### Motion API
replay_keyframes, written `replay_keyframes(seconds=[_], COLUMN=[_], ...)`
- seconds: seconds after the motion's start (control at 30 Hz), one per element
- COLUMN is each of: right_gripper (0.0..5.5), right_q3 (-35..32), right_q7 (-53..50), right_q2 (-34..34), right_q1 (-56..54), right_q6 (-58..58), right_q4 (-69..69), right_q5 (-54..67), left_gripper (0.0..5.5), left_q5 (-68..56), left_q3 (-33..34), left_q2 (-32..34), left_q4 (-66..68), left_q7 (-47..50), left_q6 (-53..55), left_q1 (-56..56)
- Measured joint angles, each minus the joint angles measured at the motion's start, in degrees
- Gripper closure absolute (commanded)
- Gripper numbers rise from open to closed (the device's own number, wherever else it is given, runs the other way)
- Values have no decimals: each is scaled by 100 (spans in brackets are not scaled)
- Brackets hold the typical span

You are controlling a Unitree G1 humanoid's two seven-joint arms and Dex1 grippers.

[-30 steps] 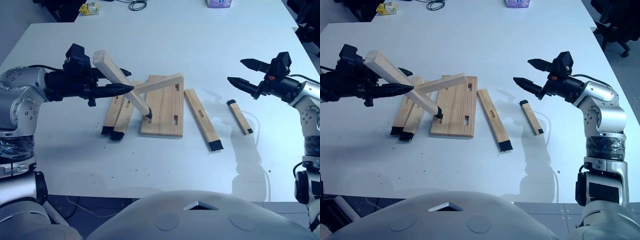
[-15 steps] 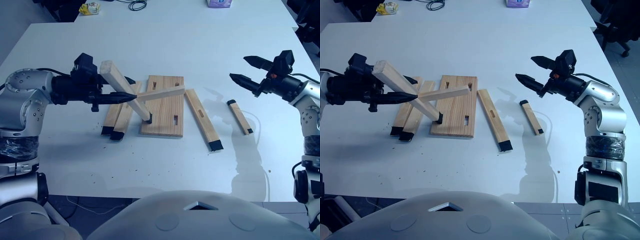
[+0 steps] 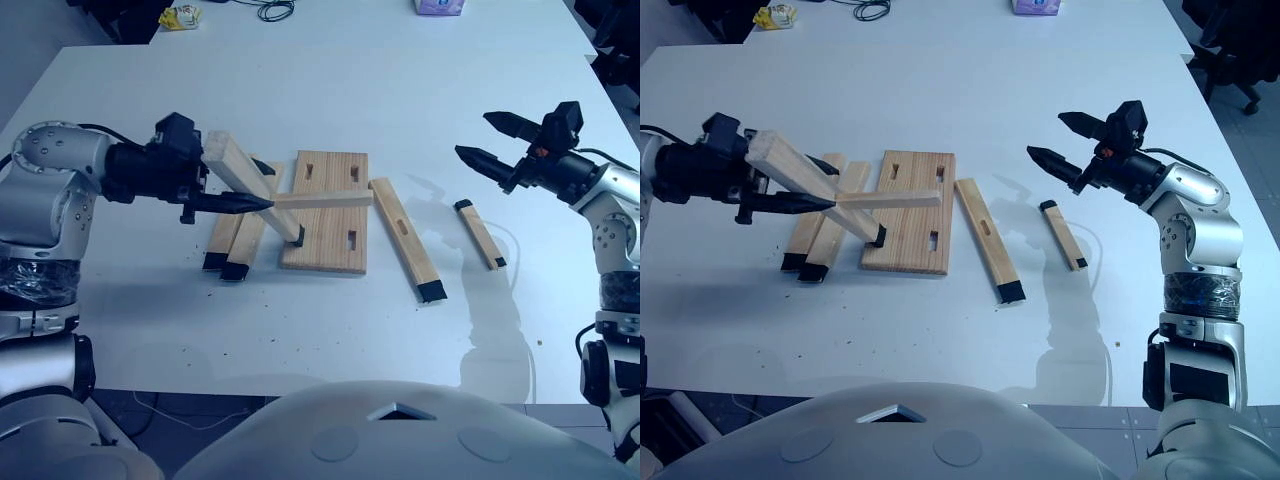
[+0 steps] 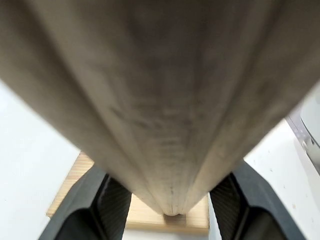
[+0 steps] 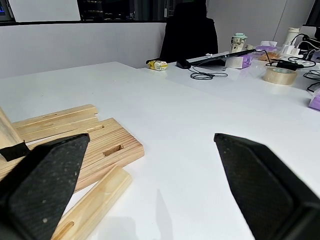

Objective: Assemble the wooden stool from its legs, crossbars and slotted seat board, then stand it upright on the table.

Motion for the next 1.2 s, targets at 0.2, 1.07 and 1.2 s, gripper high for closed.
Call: replay_keyframes(seconds=[0.2, 1.07, 1.2], right_gripper=[90, 90, 90], right_q3=[-1, 27, 91], right_q7=[-146, -295, -240], right_q2=[180, 313, 315], right_q1=[238, 377, 246], right_q6=[-41, 300, 303], right_q4=[-150, -456, -423], right_q5=[2, 73, 72], left_gripper=[345, 345, 345], left_q5=[70, -231, -282], left_q3=[-143, 51, -67], left_q2=[33, -436, -543], left_q4=[282, -1160, -1059], left_q7=[-232, 1404, 1469], left_q6=[-73, -583, -754], left_q1=[-97, 1599, 1598])
